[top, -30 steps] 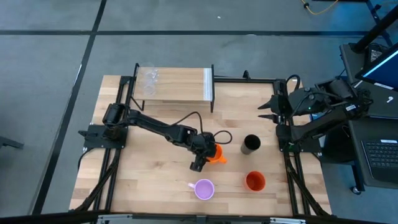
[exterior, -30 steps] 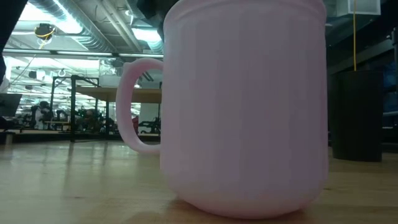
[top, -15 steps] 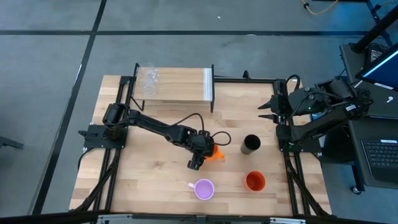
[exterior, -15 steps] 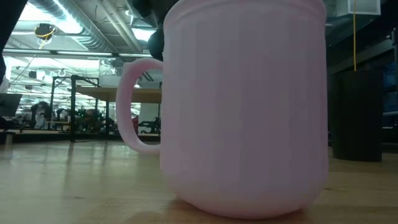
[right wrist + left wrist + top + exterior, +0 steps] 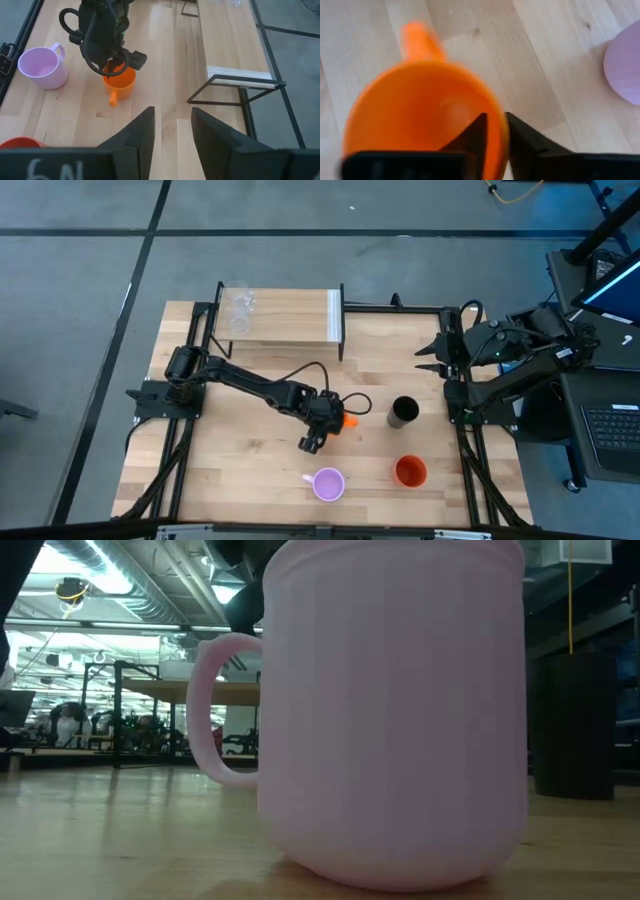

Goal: Stack small to large cups/mugs on shelf
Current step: Put the orange mug on the shelf

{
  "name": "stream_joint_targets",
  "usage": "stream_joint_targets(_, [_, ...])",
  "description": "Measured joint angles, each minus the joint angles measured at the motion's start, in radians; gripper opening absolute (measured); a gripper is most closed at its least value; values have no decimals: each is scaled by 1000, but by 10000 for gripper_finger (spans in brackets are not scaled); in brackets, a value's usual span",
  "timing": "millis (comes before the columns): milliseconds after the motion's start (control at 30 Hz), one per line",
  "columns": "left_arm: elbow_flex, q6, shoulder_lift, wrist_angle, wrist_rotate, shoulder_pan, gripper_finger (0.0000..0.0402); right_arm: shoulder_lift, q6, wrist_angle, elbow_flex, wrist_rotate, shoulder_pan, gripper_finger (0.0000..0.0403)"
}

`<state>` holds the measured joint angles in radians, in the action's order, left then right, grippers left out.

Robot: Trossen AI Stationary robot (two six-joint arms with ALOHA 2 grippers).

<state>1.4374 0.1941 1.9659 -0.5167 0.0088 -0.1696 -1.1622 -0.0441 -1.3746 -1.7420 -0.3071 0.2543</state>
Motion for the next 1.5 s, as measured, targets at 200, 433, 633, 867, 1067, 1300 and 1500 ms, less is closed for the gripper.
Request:
stream_joint_targets(200, [116, -31, 1, -142, -29, -6, 7, 0, 2, 0, 0, 0, 0, 129])
stream_joint_targets(433, [499, 25, -18, -736, -221, 4, 4, 0, 1, -2, 0, 0, 0, 129])
stream_joint_targets(633, [824, 57, -70, -1066, -290, 104, 2, -1, 3, -2, 0, 0, 0, 129])
stream_joint_targets(867, [888, 137, -192, -1050, -222, 372, 2, -1, -33, 0, 0, -12, 0, 129])
stream_joint_targets(1067, [871, 161, -222, -1057, -84, 600, 2, -11, -49, 63, 0, -113, 0, 129])
stream_joint_targets(1300, [872, 321, -163, -1054, 60, 757, 2, -48, -65, 99, 0, -381, -7, 129])
stream_joint_targets(1500, [871, 370, -98, -1051, 141, 856, 2, -119, -108, 100, 0, -419, -70, 129])
